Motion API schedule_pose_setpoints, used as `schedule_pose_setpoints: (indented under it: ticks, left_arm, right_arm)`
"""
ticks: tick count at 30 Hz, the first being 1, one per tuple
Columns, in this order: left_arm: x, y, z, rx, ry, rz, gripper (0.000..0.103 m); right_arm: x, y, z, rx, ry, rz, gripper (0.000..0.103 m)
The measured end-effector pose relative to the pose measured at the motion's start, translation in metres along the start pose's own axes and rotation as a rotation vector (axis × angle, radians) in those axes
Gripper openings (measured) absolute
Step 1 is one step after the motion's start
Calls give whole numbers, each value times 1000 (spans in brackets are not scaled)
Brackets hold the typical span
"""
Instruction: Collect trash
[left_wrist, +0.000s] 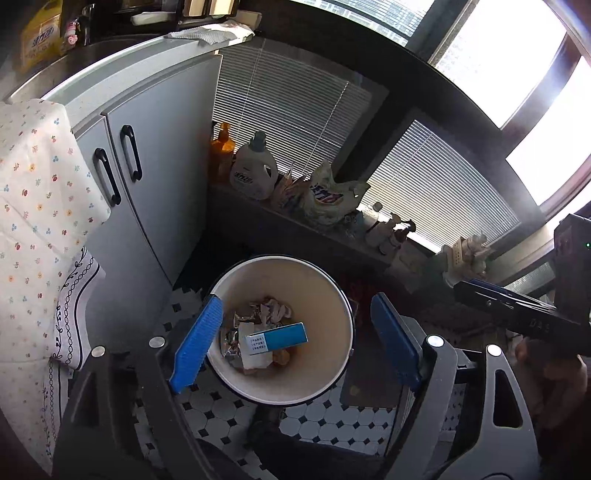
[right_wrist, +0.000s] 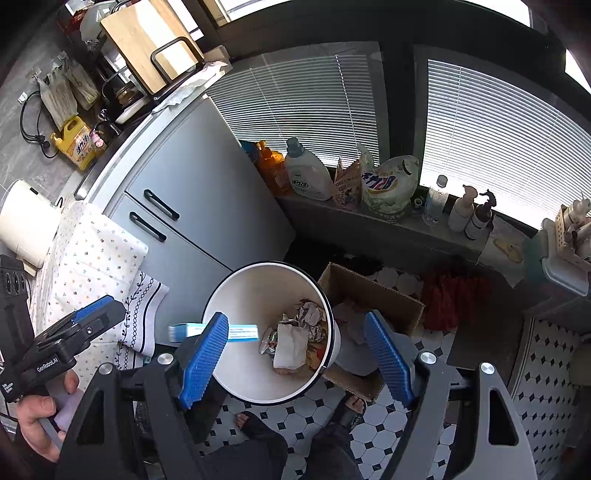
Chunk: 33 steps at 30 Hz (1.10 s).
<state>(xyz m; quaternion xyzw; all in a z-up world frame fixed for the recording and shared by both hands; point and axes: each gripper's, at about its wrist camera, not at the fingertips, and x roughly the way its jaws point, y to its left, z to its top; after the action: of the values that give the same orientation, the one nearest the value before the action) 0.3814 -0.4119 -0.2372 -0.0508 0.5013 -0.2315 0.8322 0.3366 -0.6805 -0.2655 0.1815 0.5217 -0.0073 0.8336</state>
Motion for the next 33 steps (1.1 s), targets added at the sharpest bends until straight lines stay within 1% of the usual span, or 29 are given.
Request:
schedule_pose_setpoints:
  ticks: [4, 7, 13, 16, 18, 20, 22, 24, 26, 30, 33]
  left_arm:
    - [-12, 9, -1, -15, -6, 41, 85]
    - [-28, 20, -1, -43, -23, 76, 88]
    - [-73, 41, -4, -102, -100, 131, 96]
    - [-98, 54, -8, -129, -142, 145, 97]
    - [-115, 62, -11, -144, -174, 153, 97]
    - [-132, 72, -15, -156, -201, 171, 97]
    - [-149, 83, -20, -173, -226, 182, 97]
    - [-168, 95, -26, -189, -249, 197, 97]
    - [-189, 106, -33, -203, -279, 223, 97]
    - [-232, 125, -52, -224, -334, 263, 97]
    - [-263, 139, -69, -230, -372, 292, 97]
  right_arm:
    - [11, 8, 2, -6, 22, 44, 75]
    - [17, 21, 6, -29, 34, 73, 75]
    - [15, 50, 19, -68, 15, 99, 78]
    - [5, 65, 24, -75, -12, 102, 80]
    - [-4, 76, 26, -80, -40, 101, 85]
    - [-13, 88, 25, -81, -69, 91, 93]
    - [-20, 100, 24, -80, -92, 79, 95]
    - [-27, 112, 21, -74, -98, 67, 95]
    - [-35, 125, 16, -73, -108, 72, 95]
    - [-50, 156, 3, -108, -129, 68, 95]
    - [-62, 178, -10, -122, -131, 87, 95]
